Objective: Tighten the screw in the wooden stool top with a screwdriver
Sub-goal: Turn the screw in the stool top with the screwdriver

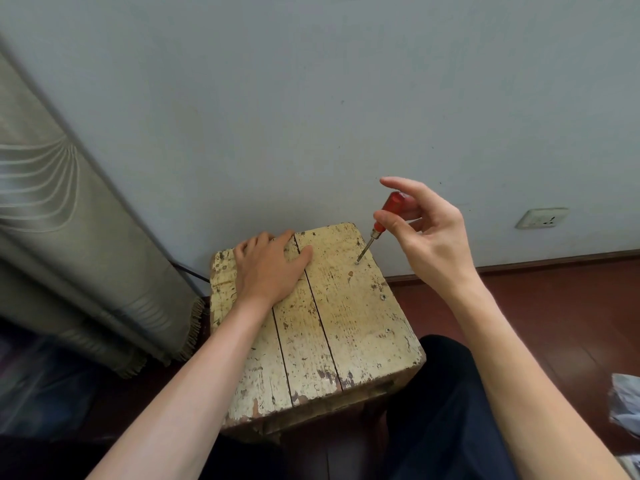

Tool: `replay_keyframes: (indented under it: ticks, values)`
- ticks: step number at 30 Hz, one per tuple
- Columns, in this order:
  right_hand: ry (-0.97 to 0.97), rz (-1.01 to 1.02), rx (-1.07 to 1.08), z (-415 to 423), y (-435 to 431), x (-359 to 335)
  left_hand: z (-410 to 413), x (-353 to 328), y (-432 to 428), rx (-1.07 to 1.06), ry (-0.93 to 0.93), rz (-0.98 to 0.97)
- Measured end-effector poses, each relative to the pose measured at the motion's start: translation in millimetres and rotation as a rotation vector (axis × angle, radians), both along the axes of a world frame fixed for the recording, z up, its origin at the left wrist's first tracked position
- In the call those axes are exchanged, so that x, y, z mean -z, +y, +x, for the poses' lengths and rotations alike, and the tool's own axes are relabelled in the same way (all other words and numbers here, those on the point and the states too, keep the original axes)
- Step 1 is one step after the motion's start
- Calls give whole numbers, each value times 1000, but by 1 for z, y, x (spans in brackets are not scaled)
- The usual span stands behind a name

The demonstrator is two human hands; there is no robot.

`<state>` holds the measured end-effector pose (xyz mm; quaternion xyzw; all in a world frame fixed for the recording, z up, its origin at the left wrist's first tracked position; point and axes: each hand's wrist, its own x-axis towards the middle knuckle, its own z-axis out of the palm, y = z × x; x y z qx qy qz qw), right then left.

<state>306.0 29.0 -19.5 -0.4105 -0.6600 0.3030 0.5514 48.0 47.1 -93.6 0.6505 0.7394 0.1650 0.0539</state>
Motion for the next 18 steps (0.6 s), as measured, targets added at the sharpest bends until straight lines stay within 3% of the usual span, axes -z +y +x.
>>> replay_keyframes:
  ticks: [4,10,18]
  values:
    - [-60,-20,-69,9,3,1,1,0,0,0,7,1]
    - [4,-94,-221,18,5,-4,1,-1,0,0,7,-1]
    - [-23,-45,-89,8,4,-1,1,-1,-1,3,8,3]
